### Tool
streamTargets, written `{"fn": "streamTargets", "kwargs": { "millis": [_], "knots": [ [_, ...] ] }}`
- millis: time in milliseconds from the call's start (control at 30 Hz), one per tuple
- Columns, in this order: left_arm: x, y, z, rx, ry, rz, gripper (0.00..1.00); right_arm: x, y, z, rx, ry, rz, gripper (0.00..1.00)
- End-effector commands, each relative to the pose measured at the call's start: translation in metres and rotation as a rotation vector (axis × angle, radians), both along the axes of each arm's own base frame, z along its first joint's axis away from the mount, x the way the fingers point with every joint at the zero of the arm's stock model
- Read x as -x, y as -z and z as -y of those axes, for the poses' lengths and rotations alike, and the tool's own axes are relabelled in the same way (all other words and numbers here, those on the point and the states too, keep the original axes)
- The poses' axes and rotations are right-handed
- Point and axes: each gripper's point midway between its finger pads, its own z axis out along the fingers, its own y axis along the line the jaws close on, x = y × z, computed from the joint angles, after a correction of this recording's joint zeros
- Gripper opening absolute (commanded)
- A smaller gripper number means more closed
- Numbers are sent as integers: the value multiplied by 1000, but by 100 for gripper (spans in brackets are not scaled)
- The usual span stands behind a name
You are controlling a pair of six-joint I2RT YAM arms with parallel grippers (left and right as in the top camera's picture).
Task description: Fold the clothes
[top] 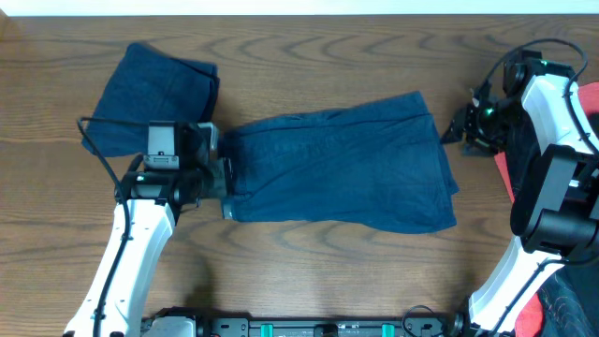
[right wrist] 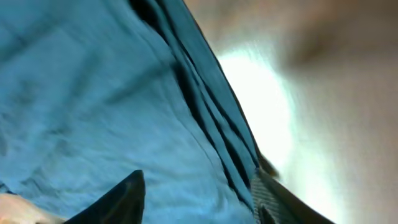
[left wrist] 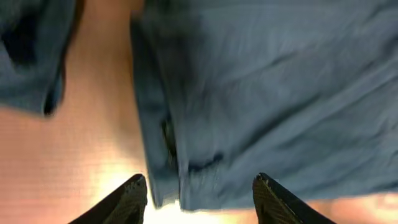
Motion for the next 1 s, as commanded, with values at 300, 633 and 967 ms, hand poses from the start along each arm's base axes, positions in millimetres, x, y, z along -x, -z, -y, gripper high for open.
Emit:
{"fn": "streamTargets", "kwargs": {
  "millis": [300,633,967],
  "knots": [
    [-42,64,59,166,221,-18,41,73,38,-55,-83,-113,-209,44],
    [-74,110,-4,-147,10,-6,35,111,77,4,424,10,-361,23],
    [-112,75,-28,-132,-105,90,36,121,75,44,472,106,-399,22]
  ]
}}
